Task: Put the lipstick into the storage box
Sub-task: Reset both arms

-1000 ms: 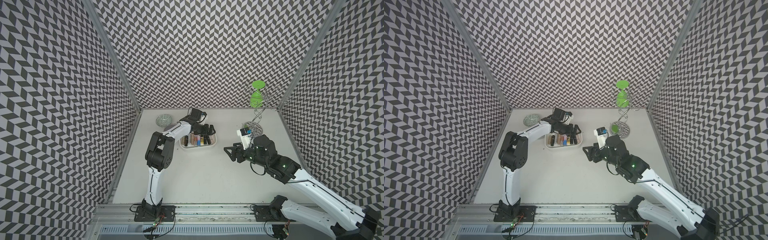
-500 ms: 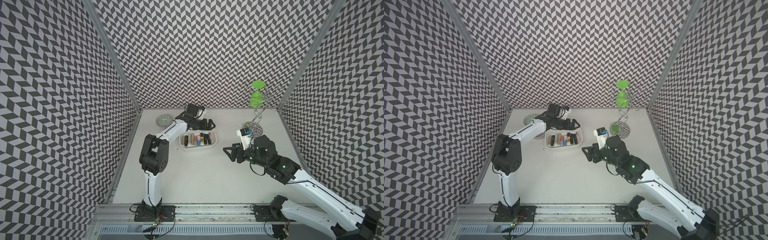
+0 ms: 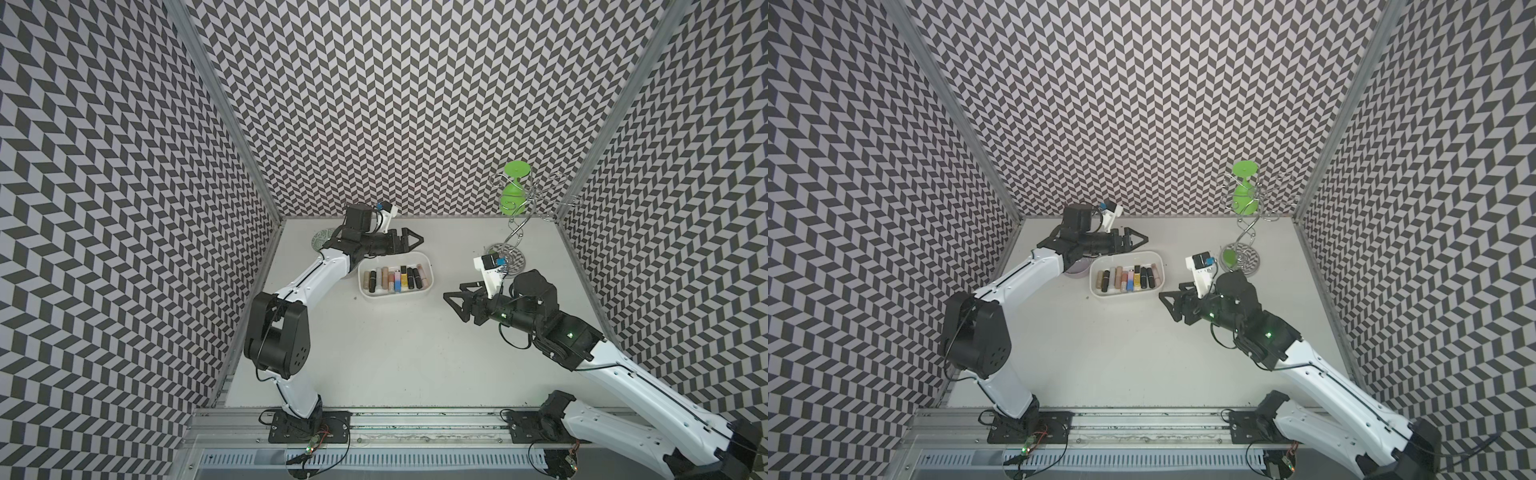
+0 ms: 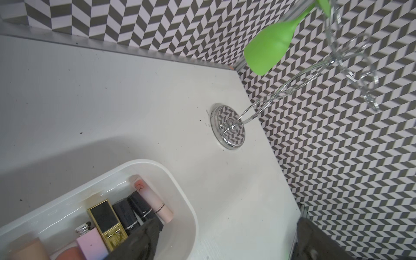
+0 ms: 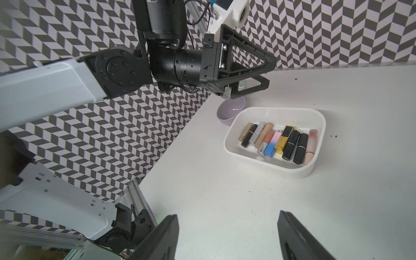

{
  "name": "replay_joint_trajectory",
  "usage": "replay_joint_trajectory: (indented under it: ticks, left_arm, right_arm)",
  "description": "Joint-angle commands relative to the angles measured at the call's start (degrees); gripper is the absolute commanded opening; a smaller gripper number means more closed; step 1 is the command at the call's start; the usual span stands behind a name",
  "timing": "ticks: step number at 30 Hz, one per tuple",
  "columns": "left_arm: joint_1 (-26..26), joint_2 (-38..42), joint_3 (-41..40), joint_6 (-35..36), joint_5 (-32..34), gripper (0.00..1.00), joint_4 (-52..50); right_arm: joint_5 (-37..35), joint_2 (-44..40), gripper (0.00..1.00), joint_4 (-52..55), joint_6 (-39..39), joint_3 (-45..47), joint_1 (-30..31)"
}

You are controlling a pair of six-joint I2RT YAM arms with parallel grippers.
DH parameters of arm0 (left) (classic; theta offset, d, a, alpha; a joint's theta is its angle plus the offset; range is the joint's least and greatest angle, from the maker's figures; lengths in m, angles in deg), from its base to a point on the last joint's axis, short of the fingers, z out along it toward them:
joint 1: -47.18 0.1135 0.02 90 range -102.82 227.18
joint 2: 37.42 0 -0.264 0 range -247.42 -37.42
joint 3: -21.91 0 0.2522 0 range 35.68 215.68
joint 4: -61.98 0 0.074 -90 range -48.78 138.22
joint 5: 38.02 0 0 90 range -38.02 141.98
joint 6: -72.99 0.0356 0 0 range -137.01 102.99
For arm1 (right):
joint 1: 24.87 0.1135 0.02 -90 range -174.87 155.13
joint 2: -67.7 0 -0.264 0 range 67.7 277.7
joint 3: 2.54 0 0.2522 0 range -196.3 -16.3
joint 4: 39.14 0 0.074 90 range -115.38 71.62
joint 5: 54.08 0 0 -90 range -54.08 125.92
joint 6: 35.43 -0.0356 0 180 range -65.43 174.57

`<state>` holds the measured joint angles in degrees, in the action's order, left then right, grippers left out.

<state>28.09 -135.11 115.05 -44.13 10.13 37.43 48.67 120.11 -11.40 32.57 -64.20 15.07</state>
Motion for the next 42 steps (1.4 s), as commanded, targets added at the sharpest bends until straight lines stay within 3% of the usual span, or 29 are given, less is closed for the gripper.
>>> replay_joint_trajectory:
  ticks: [1, 17, 26, 37, 42]
  left_arm:
    - [0.9, 5.2, -3.2, -3.4, -4.0, 0.99, 6.4]
    - [1.5, 29.3, -17.8, -2.3, 8.5, 0.99, -4.0]
    - [1.2, 44.7, -26.3, -3.0, 17.6, 0.99, -7.1]
    - [1.1, 69.9, -44.4, -0.2, 29.1, 0.99, -6.3]
    - [1.1, 82.1, -47.4, 4.3, 35.4, 0.99, -8.9]
  right_arm:
    - [1.7, -1.9, 0.74, -7.3, 1.7, 1.0, -0.3]
    - [6.8, -1.5, 0.74, -14.9, 5.3, 3.4, -0.3]
    - [6.8, -6.1, 0.74, -15.0, 5.8, 8.4, -0.3]
    - [-2.2, -16.0, 0.74, -10.0, 3.8, 14.5, -0.3]
    - [-9.5, -17.9, 0.74, -6.0, 3.1, 13.7, -0.3]
